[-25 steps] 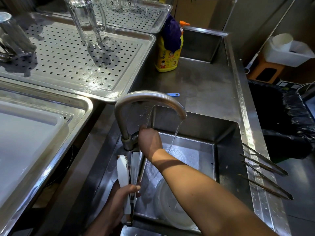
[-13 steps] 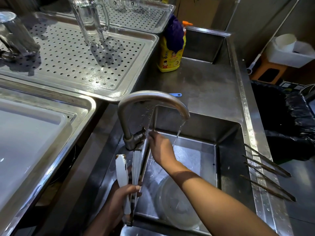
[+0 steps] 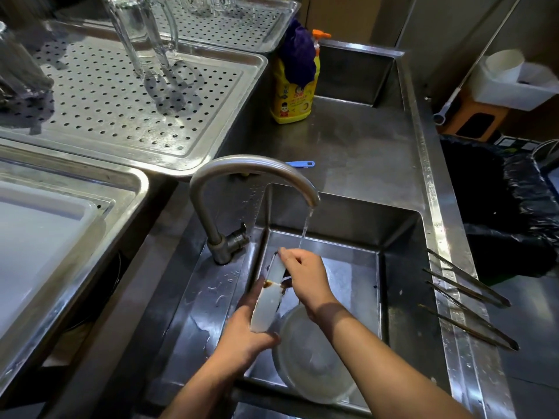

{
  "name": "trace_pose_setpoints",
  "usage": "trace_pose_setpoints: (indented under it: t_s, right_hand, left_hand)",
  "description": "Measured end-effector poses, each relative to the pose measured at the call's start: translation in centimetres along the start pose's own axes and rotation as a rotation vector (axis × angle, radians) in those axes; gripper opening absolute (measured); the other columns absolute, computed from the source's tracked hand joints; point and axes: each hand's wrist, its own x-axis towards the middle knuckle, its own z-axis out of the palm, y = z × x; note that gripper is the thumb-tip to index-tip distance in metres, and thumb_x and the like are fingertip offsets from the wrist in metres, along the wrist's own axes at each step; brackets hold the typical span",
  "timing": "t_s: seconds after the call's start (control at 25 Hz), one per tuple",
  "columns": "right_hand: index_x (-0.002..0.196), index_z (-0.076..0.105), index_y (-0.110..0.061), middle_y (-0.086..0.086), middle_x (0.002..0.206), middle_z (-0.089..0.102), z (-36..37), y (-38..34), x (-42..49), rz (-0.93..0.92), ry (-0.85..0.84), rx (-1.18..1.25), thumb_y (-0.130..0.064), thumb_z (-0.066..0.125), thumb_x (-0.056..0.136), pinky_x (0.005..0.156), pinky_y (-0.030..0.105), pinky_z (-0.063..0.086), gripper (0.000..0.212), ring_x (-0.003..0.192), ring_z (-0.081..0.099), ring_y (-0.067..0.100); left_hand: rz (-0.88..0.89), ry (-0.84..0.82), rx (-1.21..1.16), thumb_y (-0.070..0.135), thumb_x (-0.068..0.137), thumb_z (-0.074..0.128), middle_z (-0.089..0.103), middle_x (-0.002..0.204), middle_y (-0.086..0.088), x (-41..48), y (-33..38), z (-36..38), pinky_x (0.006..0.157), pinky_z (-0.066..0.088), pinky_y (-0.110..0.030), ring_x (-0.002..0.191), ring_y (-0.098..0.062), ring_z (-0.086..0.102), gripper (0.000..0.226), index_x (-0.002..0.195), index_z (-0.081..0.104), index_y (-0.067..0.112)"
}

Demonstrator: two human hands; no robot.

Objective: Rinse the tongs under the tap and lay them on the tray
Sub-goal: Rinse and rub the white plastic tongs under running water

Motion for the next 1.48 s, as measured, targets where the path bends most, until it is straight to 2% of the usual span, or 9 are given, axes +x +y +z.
trace_pose_setpoints:
  t_s: [0.24, 0.4, 0.52, 0.64, 0.76, 0.88, 1.12, 1.28, 1.48]
  right_hand:
    - [0.075, 0.064, 0.002, 0.008, 0.069, 0.057, -0.6, 0.2, 0.4, -0.014, -0.06, 0.024, -0.021, 0.063, 0.097, 0.055, 0.023, 0.051, 0.031, 0.063, 0.055, 0.014]
    - [0.077, 0.069, -0.01, 0.009, 0.068, 0.06, -0.4, 0.3, 0.5, -0.017, -0.05, -0.024, -0.017, 0.066, 0.095, 0.052, 0.017, 0.048, 0.019, 0.06, 0.056, 0.008]
    - [0.089, 0.072, -0.004, 0.02, 0.082, 0.07, -0.8, 0.7, 0.6, 0.006, -0.058, 0.039, -0.019, 0.067, 0.094, 0.059, 0.024, 0.051, 0.017, 0.072, 0.063, 0.017]
    - [0.084, 0.07, -0.001, 0.026, 0.087, 0.071, -0.9, 0.6, 1.7, 0.025, 0.024, -0.002, -0.031, 0.065, 0.095, 0.07, 0.041, 0.051, 0.032, 0.072, 0.061, 0.031]
    - [0.094, 0.074, -0.006, 0.02, 0.091, 0.075, -0.4, 1.2, 1.0, -0.016, 0.032, 0.078, -0.01, 0.071, 0.09, 0.077, 0.038, 0.054, 0.006, 0.086, 0.071, 0.026]
    - [0.106, 0.075, -0.012, 0.011, 0.099, 0.078, -0.6, 2.2, 0.1, -0.027, 0.089, 0.167, -0.004, 0.072, 0.089, 0.083, 0.033, 0.059, 0.019, 0.099, 0.074, 0.025]
    - [0.09, 0.075, -0.01, 0.017, 0.088, 0.077, -0.5, 2.4, -0.5, 0.005, 0.122, 0.186, -0.013, 0.069, 0.092, 0.075, 0.04, 0.062, 0.006, 0.087, 0.074, 0.03]
    - [0.097, 0.076, -0.009, 0.017, 0.095, 0.077, -1.1, 2.3, -1.1, 0.026, 0.066, 0.25, -0.01, 0.069, 0.092, 0.066, 0.025, 0.058, 0.008, 0.086, 0.072, 0.025]
    - [0.106, 0.075, -0.007, 0.008, 0.095, 0.079, -2.3, 1.9, -1.4, -0.005, 0.056, 0.363, 0.001, 0.067, 0.091, 0.069, 0.027, 0.061, 0.019, 0.085, 0.076, 0.022]
  left_hand:
    - [0.027, 0.0, 0.048, 0.018, 0.047, 0.07, 0.069, 0.075, 0.026, 0.2, -0.3, -0.4, 0.054, 0.044, -0.007, 0.063, 0.007, 0.061, 0.054, 0.1, 0.058, 0.013]
    - [0.066, -0.047, 0.056, 0.011, 0.053, 0.069, 0.069, 0.075, 0.025, 0.7, 0.0, -0.2, 0.058, 0.045, -0.008, 0.065, 0.006, 0.061, 0.071, 0.123, 0.058, 0.01]
    - [0.085, -0.044, 0.033, 0.003, 0.054, 0.066, 0.067, 0.076, 0.02, 1.1, 0.1, -0.2, 0.059, 0.045, -0.012, 0.064, 0.004, 0.057, 0.083, 0.131, 0.055, 0.032]
    - [0.078, -0.049, -0.001, 0.009, 0.052, 0.068, 0.072, 0.092, 0.027, 1.4, 0.2, 0.1, 0.065, 0.045, -0.008, 0.075, 0.008, 0.063, 0.088, 0.131, 0.049, 0.041]
    - [0.058, -0.018, -0.009, 0.014, 0.049, 0.069, 0.072, 0.104, 0.017, 1.8, 0.4, 0.2, 0.069, 0.047, -0.008, 0.083, 0.009, 0.065, 0.093, 0.138, 0.05, 0.032]
    - [0.055, -0.023, -0.006, 0.024, 0.044, 0.07, 0.061, 0.128, 0.018, 1.6, 0.4, 0.1, 0.077, 0.047, -0.007, 0.105, 0.011, 0.062, 0.099, 0.141, 0.051, 0.027]
    - [0.089, -0.015, -0.016, 0.011, 0.051, 0.069, 0.063, 0.122, 0.034, 1.4, 0.6, 0.5, 0.077, 0.046, -0.004, 0.11, 0.01, 0.062, 0.088, 0.136, 0.056, 0.032]
    - [0.072, 0.008, -0.022, 0.008, 0.054, 0.069, 0.069, 0.118, 0.015, 1.5, 0.3, 0.6, 0.073, 0.049, -0.008, 0.099, 0.005, 0.066, 0.084, 0.13, 0.058, 0.042]
    - [0.01, 0.049, -0.053, 0.018, 0.047, 0.071, 0.076, 0.088, 0.009, 1.4, 0.2, 0.5, 0.064, 0.05, -0.01, 0.079, 0.002, 0.07, 0.06, 0.108, 0.067, 0.02]
